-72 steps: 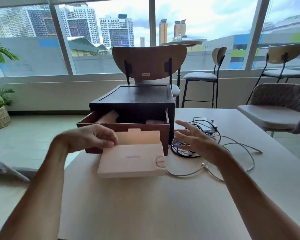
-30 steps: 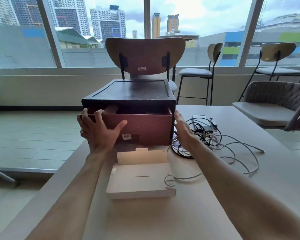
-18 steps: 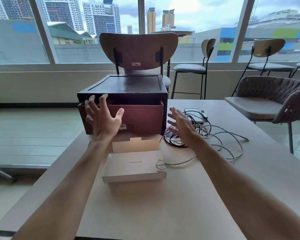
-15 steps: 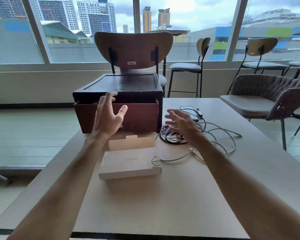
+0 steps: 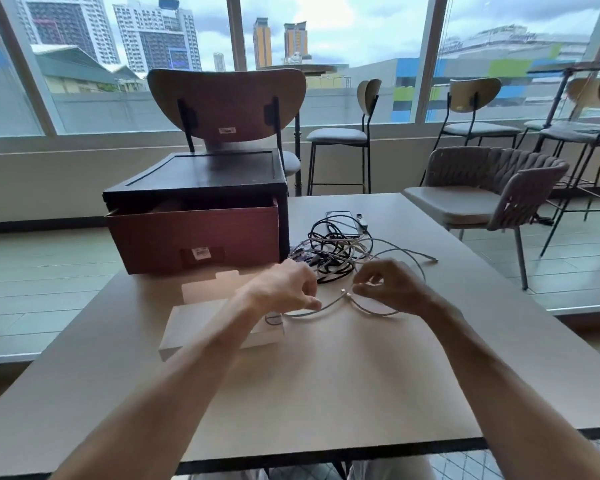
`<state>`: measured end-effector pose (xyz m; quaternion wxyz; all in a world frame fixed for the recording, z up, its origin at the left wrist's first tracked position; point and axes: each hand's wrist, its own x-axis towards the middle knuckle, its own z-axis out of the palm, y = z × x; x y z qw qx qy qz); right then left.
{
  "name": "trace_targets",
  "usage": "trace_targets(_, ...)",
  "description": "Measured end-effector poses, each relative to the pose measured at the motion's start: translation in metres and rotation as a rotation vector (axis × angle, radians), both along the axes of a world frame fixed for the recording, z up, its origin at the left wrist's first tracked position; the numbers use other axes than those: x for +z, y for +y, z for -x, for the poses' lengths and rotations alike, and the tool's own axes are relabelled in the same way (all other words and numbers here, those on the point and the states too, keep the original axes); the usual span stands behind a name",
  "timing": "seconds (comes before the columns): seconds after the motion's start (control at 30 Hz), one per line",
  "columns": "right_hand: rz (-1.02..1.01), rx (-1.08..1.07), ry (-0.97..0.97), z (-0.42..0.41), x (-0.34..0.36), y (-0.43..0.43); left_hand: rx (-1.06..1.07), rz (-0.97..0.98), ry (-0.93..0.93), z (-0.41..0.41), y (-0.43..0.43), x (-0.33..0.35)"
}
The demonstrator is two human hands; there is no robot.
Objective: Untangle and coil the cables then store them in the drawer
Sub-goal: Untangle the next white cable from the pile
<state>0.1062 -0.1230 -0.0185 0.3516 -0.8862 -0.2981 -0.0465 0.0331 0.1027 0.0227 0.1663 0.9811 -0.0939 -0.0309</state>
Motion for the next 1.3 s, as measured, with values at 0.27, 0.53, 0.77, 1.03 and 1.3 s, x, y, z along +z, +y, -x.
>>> trace_targets(0.27,0.444,0.060,0.122,0.001,0.013,-0.011,-0.020,-0.085,0.020,-0.022,-0.027,-0.008)
trace_targets(0.53,-0.055,-0.002,-0.028,0.009,0.095,-0.036,0.024,0.529,-0.054,-0.021,-0.006,0.037)
trace_targets(0.77,-0.297,-0.163,-0.294,-0.022,0.128,-0.015,0.090,1.108,-0.145,-0.031,-0.001,0.074)
trace_targets(1.03,-0.504,-0.056,-0.333,-0.040,0.134,0.040,0.261,0.959,-0.244,-0.063,0.009,0.058)
trace_targets(1.3,-1.172,-0.115,0.070,-0.063,0.120,0.070,0.386,0.938,-0.695,-0.093,0.025,0.049)
